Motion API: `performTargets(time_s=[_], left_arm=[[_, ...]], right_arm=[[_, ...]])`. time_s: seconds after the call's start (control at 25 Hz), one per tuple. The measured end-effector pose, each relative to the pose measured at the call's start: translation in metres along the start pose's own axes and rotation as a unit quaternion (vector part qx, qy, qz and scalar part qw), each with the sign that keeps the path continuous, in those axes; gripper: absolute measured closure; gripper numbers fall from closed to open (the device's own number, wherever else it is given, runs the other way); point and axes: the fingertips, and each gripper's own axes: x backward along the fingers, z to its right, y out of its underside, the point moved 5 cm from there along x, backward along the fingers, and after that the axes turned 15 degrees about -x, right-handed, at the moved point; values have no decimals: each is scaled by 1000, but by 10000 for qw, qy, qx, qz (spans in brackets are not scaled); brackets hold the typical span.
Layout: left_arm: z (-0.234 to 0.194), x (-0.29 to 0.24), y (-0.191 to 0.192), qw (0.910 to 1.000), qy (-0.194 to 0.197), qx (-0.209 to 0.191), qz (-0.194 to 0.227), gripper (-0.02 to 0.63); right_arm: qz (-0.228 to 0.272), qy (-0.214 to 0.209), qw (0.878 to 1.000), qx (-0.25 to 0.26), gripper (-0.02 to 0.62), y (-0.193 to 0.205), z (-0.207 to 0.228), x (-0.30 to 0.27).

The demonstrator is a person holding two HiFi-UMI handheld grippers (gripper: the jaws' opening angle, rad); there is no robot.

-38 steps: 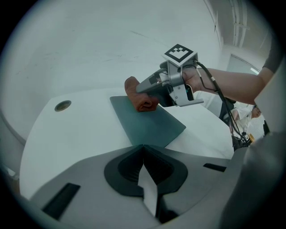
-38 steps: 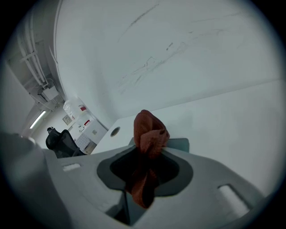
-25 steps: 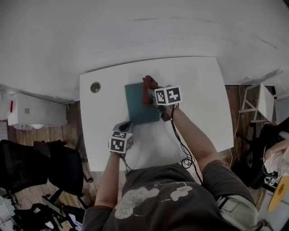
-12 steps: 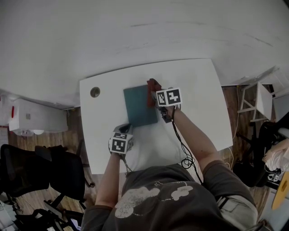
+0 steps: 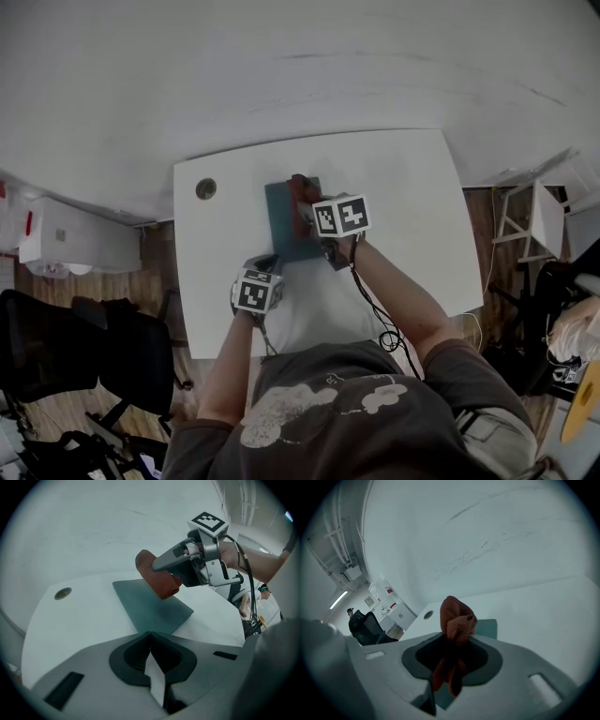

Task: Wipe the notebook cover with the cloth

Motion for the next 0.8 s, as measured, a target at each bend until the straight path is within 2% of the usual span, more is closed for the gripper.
performTargets(time_s=[0.2, 0.44, 0.8], left_arm=[[-1, 1, 1, 9998, 82, 148, 73, 604], [0, 1, 0, 10000, 67, -9, 13, 604], [-1, 0, 0, 9999, 73, 61, 46, 604]], right_arm=[[-209, -156, 9997, 8, 491, 15, -22, -16], [-465, -278, 9985, -123, 491, 35, -35, -33], [-594, -123, 9982, 3, 491, 48, -29, -46]])
